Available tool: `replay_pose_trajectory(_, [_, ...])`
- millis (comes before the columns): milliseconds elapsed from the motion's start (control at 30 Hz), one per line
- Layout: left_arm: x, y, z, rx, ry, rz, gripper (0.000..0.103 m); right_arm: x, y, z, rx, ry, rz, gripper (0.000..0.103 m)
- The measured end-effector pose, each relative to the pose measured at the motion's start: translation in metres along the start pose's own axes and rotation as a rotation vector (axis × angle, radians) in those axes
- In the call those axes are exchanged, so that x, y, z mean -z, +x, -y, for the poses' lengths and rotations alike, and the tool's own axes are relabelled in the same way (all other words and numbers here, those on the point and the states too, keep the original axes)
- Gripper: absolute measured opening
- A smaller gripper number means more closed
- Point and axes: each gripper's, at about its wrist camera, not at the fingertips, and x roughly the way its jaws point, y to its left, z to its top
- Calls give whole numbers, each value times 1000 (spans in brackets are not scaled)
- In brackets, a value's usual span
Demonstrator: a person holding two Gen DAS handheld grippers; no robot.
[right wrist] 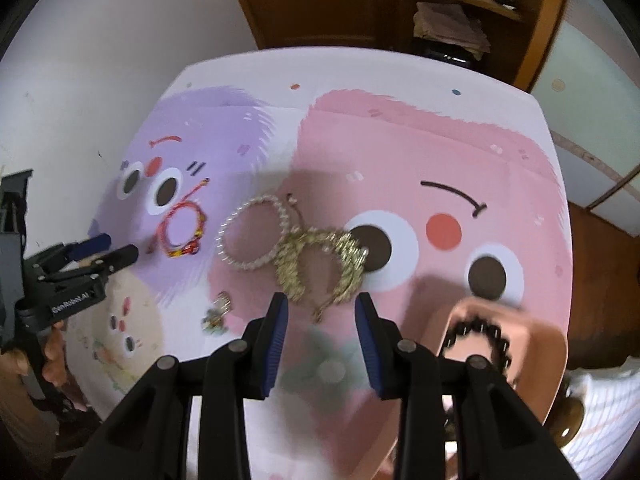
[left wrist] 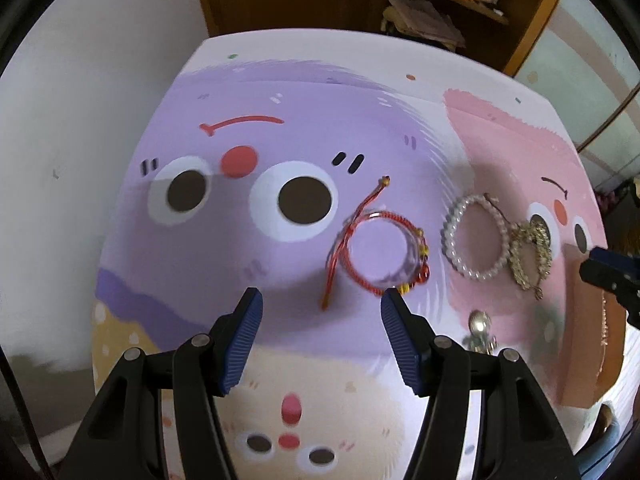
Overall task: Organize jewelry
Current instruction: 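Move the left gripper over the red string bracelet while the right approaches the gold comb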
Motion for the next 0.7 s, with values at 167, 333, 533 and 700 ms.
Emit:
replay_pose_trajectory(167, [-19, 21, 7, -24, 27, -30, 60, -22, 28, 13, 8, -33, -74, 35])
replay_pose_trajectory(333, [-32, 34, 8, -33, 35, -53, 60, -35, 51, 21, -2, -51, -131, 35])
replay_pose_trajectory(533, [-37, 46, 7, -42, 43, -82, 60, -40, 65, 18, -3, -92, -156, 35])
replay_pose_trajectory(700, [-47, 51, 9, -33, 49, -78, 60, -44, 72, 11, -2, -137, -149, 37])
